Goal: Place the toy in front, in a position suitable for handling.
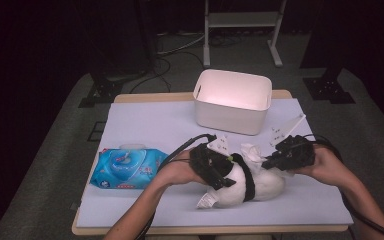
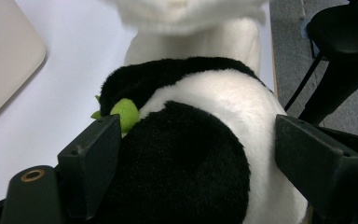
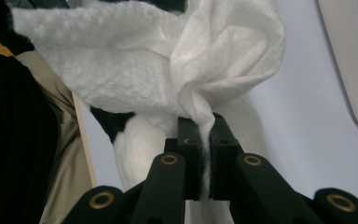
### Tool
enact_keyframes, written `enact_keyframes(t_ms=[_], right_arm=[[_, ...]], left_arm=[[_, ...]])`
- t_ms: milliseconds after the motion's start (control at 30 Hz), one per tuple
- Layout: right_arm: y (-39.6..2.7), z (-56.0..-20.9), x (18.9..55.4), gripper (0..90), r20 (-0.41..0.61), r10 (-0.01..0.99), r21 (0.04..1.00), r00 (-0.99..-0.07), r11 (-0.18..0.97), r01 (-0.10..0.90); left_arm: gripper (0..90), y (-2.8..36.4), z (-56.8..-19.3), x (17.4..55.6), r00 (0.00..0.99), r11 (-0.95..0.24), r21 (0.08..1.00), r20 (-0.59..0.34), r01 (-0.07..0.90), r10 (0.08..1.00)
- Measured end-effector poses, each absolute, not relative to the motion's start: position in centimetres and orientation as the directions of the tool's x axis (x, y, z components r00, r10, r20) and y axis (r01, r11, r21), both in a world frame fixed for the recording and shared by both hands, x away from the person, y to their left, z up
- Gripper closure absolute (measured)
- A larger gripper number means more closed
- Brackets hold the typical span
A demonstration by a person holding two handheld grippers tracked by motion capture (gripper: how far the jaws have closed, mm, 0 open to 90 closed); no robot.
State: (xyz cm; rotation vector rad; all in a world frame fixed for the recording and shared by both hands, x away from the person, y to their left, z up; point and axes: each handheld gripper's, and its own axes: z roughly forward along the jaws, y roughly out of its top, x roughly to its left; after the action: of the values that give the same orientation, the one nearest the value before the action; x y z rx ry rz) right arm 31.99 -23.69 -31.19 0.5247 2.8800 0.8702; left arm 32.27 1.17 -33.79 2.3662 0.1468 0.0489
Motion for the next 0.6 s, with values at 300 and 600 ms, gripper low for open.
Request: enact_keyframes(t_ms=[300,600], right_arm=[[-23.5,-32.2,32.9,85.4,0.064,0.357,0.547,-0.932,0.768,0.332],[-24.4,-32.7,33.4,85.4,0.069,0.382,0.556,-0.921,0.752,0.354]], left_arm=[[15.7,1.6,-33.9,32.2,0.989,-0.686,0.718,-0.013,0.114,0.15],[13.0,2.2,-33.6,31.8,0.986,-0.685,0.721,0.014,0.105,0.166]])
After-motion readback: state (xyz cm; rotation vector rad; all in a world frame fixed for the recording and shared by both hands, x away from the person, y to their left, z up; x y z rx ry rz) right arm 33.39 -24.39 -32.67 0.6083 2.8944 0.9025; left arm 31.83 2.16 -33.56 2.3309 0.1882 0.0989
